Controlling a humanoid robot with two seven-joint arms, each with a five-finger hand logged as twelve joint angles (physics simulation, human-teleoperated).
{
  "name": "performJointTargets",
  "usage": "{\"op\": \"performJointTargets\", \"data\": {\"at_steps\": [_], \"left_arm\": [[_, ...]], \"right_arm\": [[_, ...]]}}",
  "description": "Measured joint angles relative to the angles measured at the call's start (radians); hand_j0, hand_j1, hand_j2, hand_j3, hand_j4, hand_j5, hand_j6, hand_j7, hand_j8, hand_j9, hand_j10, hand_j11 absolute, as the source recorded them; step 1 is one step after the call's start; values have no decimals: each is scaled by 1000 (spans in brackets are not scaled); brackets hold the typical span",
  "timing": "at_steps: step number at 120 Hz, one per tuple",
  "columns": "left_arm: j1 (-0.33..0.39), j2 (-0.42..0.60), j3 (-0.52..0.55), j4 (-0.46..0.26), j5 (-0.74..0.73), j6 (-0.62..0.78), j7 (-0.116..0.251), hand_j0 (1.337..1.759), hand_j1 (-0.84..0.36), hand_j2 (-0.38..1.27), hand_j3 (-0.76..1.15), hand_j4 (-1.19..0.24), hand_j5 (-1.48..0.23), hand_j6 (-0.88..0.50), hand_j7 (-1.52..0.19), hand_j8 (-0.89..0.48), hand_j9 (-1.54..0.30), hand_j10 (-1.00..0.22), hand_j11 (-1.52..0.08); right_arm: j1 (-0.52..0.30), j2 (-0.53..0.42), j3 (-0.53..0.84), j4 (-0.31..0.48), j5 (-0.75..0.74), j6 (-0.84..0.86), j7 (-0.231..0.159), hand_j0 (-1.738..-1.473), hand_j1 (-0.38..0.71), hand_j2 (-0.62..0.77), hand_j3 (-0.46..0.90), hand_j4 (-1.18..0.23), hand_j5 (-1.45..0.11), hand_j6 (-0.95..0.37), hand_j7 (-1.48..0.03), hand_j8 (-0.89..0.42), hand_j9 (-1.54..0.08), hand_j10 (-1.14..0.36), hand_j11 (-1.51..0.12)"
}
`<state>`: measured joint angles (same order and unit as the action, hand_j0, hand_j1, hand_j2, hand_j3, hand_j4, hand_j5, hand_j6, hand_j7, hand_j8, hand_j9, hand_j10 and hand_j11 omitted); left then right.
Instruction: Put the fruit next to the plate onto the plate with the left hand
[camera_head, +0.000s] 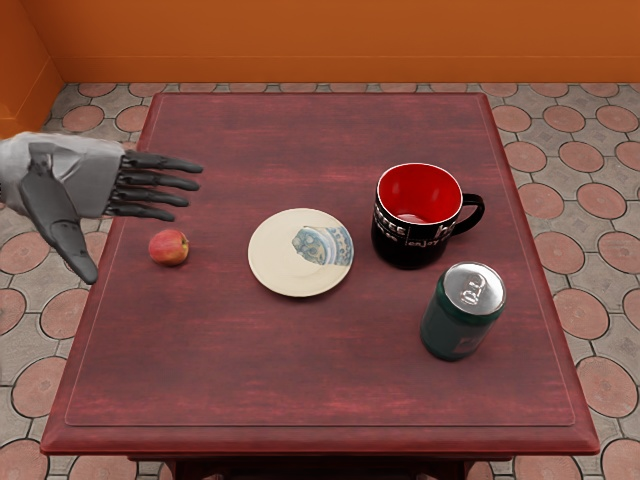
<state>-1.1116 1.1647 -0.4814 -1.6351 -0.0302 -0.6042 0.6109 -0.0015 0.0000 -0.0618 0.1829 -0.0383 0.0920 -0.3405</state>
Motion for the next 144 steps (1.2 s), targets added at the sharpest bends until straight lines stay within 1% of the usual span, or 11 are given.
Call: {"op": "performJointTargets", "data": {"at_steps": [9, 16, 21, 33, 45, 65, 75, 89, 104, 125, 144], "left_arm": [[0, 0, -17, -29, 207, 69, 0, 1658, 331, 2, 0, -14, -19, -14, -19, -14, -19, -15, -19], [5, -58, -20, -47, 365, 149, 0, 1658, 331, 2, 0, -15, -19, -15, -19, -15, -19, -15, -19], [10, -75, -17, -55, 457, 199, 0, 1658, 332, 2, 0, -16, -19, -17, -19, -17, -19, -17, -19], [34, -89, -11, -64, 580, 273, 0, 1658, 332, 3, 0, -18, -19, -19, -19, -18, -19, -18, -19], [110, -234, 16, -67, 789, 426, 0, 1658, 332, 4, 0, -19, -20, -20, -20, -20, -20, -19, -20], [116, -325, 76, -55, 1034, 598, 0, 1658, 331, 5, 0, -21, -22, -22, -21, -22, -21, -20, -21], [132, -364, 114, -46, 1085, 652, 0, 1658, 331, 5, 0, -21, -22, -22, -22, -22, -22, -21, -22], [179, -371, 144, -41, 1118, 699, 0, 1658, 329, 6, 0, -23, -25, -25, -24, -24, -24, -23, -24], [182, -377, 156, -17, 1129, 721, 0, 1658, 325, 7, 0, -27, -29, -28, -29, -28, -29, -26, -28], [211, -404, 160, 18, 1132, 761, 0, 1658, 320, 8, 0, -31, -35, -32, -34, -32, -34, -30, -34], [219, -434, 161, 54, 1125, 770, 0, 1658, 266, 17, 0, -75, -93, -77, -92, -76, -92, -75, -92]], "right_arm": [[0, 0, 0, 0, 0, 0, 0, -1658, -349, 0, 0, 0, 0, 0, 0, 0, 0, 0, 0], [0, 0, 0, 0, 0, 0, 0, -1658, -349, 0, 0, 0, 0, 0, 0, 0, 0, 0, 0], [0, 0, 0, -1, 0, 0, 1, -1658, -349, 0, 0, 0, 0, 0, 0, 0, 0, 0, 0], [0, 0, 0, -1, 1, -1, 1, -1658, -349, 0, 0, 0, 0, 0, 0, 0, 0, 0, 0], [0, 0, 1, -2, 1, -1, 1, -1658, -349, 0, 0, 0, 0, 0, 0, 0, 0, 0, 0], [0, 0, 1, -4, 1, -3, 2, -1658, -349, 0, 0, 0, 0, 0, 0, 0, 0, 0, 0], [0, 0, 2, -5, 1, -5, 2, -1658, -349, 0, 0, 0, 0, 0, 0, 0, 0, 0, 0], [1, 0, 2, -6, 0, -7, 3, -1658, -349, 0, 0, 0, 0, 0, 0, 0, 0, 0, 0], [1, 0, 2, -6, 0, -7, 3, -1658, -349, 0, 0, 0, 0, 0, 0, 0, 0, 0, 0], [2, 0, 2, -6, 0, -8, 9, -1658, -349, 0, 0, 0, 0, 0, 0, 0, 0, 0, 0], [2, 0, 2, -6, 1, -8, 20, -1658, -349, 0, 0, 0, 0, 0, 0, 0, 0, 0, 0]]}}
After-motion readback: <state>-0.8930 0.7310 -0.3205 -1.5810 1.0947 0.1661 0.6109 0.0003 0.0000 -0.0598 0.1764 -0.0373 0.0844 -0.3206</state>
